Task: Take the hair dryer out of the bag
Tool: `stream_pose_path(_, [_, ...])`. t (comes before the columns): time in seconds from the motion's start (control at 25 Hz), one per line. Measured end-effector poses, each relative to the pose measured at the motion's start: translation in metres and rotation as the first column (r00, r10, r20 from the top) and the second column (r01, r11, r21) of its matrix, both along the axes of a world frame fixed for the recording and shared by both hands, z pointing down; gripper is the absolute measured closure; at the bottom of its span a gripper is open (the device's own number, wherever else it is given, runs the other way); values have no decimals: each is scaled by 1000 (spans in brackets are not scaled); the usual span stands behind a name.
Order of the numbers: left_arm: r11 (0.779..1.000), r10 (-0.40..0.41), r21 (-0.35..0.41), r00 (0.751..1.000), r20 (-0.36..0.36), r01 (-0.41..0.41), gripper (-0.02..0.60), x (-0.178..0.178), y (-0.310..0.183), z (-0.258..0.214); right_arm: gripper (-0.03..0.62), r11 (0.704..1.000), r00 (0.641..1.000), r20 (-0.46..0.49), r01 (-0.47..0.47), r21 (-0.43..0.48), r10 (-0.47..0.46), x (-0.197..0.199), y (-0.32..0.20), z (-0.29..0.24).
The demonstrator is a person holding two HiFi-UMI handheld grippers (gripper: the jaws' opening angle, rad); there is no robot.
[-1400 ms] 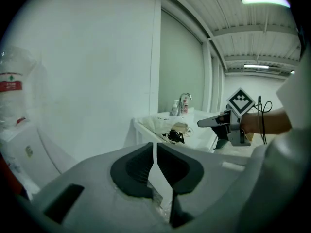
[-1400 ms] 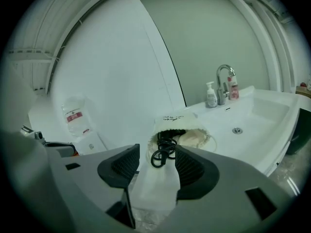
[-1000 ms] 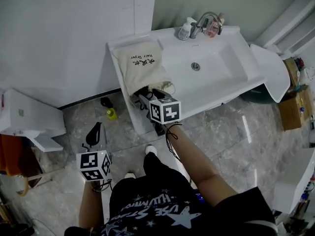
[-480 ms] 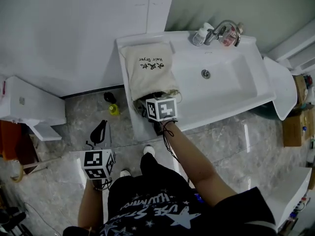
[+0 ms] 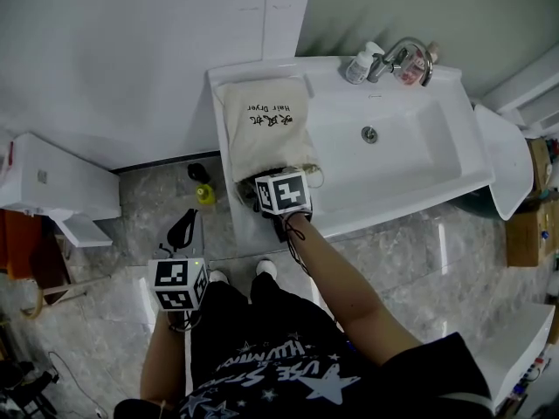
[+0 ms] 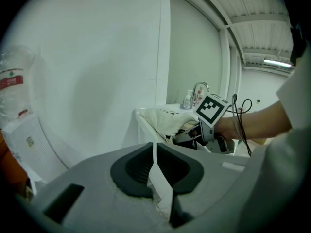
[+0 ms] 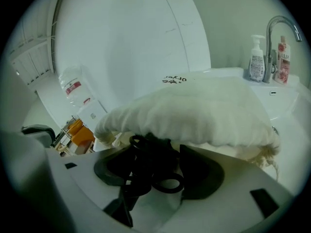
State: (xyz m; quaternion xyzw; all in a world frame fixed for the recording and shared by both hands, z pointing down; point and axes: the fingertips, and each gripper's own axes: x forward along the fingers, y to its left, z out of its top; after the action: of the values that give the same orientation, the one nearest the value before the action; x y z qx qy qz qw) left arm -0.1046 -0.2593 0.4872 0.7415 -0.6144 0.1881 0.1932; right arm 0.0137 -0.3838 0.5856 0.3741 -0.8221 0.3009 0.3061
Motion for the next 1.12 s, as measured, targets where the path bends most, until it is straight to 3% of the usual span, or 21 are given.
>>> stream_pose_path(0.12, [997, 72, -21, 997, 4, -71, 550, 10, -10, 6, 319, 1000, 1000, -8, -1, 0, 1, 1, -1, -1])
stream_pose_path(0.2, [989, 141, -41, 990, 9, -140, 449, 20, -19, 12, 327, 1000, 1000, -10, -3, -6, 3, 2, -2, -3])
stream_pose_path(0.28, [977, 205, -61, 978, 24, -204, 404, 29, -29, 20, 332, 1000, 1000, -8, -4, -12, 4, 1, -2, -5])
stream_pose_path(0.44, [953, 298, -79, 953, 56, -293, 375, 45, -50, 33, 335, 1000, 1000, 2, -9, -20, 9, 2, -2, -6])
stream_pose_path(0.72, [919, 391, -92, 915, 102, -383, 353, 71, -84, 53, 336, 1000, 1000, 18, 2, -26, -2, 2, -3, -6])
stream_pose_path(0.88, [920, 392, -104, 904, 173, -379, 372, 74, -97, 64, 338, 1000, 999, 28, 16, -26, -15, 1, -4, -6])
stream_pose_path(1.0, [932, 362, -71, 905, 224, -355, 500, 71, -103, 59, 339, 999, 999, 19, 28, -23, -28, 3, -3, -7])
stream_pose_path(1.12, [935, 356, -82, 912, 203, -346, 529, 71, -106, 59, 342, 999, 999, 16, 42, -15, -42, 6, -2, -10])
